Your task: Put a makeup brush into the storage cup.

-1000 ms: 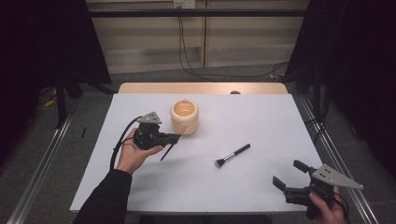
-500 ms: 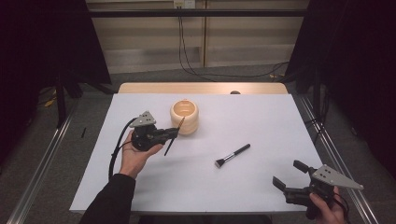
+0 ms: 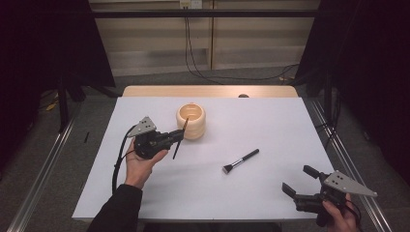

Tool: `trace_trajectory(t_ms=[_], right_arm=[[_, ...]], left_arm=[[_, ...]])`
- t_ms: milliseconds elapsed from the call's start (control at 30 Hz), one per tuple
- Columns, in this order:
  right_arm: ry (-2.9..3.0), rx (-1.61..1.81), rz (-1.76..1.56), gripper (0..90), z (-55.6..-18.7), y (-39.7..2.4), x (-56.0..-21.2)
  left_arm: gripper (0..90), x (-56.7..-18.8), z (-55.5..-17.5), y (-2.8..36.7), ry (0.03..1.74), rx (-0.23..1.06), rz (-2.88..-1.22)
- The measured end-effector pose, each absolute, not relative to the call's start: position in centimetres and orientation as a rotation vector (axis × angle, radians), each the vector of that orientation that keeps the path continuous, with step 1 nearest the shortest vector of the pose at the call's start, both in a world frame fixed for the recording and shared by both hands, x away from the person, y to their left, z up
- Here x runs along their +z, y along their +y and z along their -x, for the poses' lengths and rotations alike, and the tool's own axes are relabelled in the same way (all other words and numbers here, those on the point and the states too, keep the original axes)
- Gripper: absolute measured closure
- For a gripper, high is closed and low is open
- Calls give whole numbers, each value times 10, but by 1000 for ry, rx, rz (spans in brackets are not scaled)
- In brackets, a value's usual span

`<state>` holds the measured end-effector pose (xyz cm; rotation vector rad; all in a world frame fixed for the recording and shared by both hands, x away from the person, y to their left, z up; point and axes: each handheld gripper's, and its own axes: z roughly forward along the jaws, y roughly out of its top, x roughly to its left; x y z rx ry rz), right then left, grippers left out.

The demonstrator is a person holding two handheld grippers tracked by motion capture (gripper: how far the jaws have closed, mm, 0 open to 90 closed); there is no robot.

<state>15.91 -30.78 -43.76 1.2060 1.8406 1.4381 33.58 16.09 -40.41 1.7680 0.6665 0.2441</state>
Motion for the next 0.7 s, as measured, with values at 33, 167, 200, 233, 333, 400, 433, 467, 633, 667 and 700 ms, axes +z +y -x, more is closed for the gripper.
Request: trace_trajectory(t_ms=[33,167,200,233,333,400,433,467,633,667,700], right_arm=[[1843,1434,-1200,0,-159,-308,-438],[1842,1431,-1208,0,-159,-308,-438],[1842,1431,-1208,0,-159,-308,-438],[1841,1430,-1210,0,-159,-308,-438],[1840,1431,-1210,0,-159,-308,-438],[1840,1430,-1212,0,-160,-307,-438],[1840,1430,-1211,0,-160,-307,-438],[1840,1430,-1211,0,-160,-307,-438],[1839,1433,-1211,0,-160,-307,-438],[1839,1433,-1211,0,-160,-307,-438],[1840,1433,-1210,0,-160,-307,-438]], left_arm=[[834,-404,-336,161,670,239,-1757],[834,-403,-337,161,676,249,-1755],[834,-403,-338,161,665,235,-1751],[834,-403,-338,161,682,258,-1763],[834,-401,-340,159,667,252,-1758],[834,-400,-341,157,673,256,-1756],[834,-398,-342,156,671,266,-1759],[834,-396,-343,156,670,268,-1756],[834,-387,-347,152,663,287,-1749],[834,-385,-348,152,658,282,-1752],[834,-384,-349,151,662,288,-1760]])
